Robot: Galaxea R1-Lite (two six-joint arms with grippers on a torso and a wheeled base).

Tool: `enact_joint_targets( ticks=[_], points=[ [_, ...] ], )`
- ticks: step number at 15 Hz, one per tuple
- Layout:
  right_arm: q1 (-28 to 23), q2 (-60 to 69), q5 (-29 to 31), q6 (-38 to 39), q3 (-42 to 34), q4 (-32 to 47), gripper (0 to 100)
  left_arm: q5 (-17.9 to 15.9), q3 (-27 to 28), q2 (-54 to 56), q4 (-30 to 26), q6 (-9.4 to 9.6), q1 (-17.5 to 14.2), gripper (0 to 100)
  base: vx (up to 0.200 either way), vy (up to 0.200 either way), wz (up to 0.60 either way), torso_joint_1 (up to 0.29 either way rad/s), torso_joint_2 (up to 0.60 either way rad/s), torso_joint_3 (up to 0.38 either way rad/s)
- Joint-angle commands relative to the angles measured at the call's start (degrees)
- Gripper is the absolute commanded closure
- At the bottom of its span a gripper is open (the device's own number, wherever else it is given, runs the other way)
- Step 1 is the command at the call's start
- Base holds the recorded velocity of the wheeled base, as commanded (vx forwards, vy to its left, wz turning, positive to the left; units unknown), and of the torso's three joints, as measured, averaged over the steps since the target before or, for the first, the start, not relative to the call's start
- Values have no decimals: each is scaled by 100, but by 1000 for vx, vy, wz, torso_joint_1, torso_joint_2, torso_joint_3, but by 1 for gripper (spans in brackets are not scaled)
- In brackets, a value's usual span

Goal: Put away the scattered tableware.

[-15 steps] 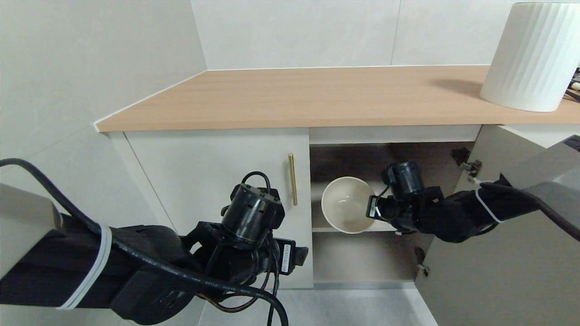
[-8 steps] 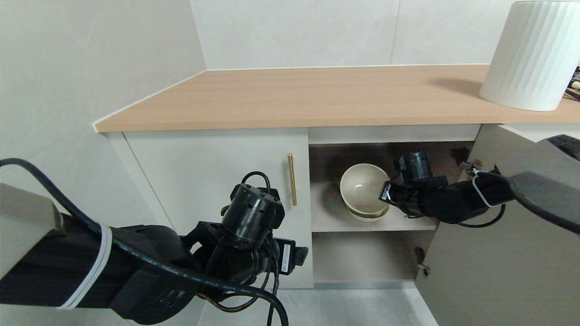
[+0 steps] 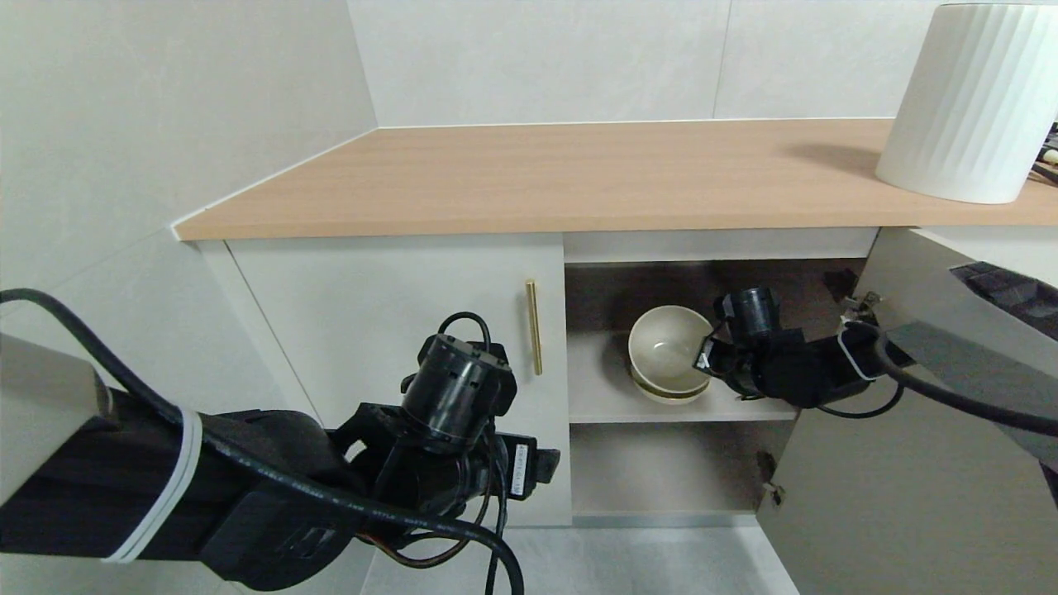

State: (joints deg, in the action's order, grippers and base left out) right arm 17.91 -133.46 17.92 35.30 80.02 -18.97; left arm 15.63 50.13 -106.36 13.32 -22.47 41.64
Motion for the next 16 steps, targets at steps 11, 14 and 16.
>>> enact_joint_targets(
  ticks=[11, 14, 16],
  points=[
    [-68, -321, 71, 3, 286, 236, 100, 2, -3, -7, 4, -3, 2, 0, 0, 0, 0, 0, 0, 0],
    [-59, -321, 71, 3, 286, 227, 100, 2, -3, -7, 4, -3, 2, 0, 0, 0, 0, 0, 0, 0],
    [-51, -312, 62, 12, 277, 227, 0, 2, -3, -7, 4, -3, 2, 0, 0, 0, 0, 0, 0, 0]
  ],
)
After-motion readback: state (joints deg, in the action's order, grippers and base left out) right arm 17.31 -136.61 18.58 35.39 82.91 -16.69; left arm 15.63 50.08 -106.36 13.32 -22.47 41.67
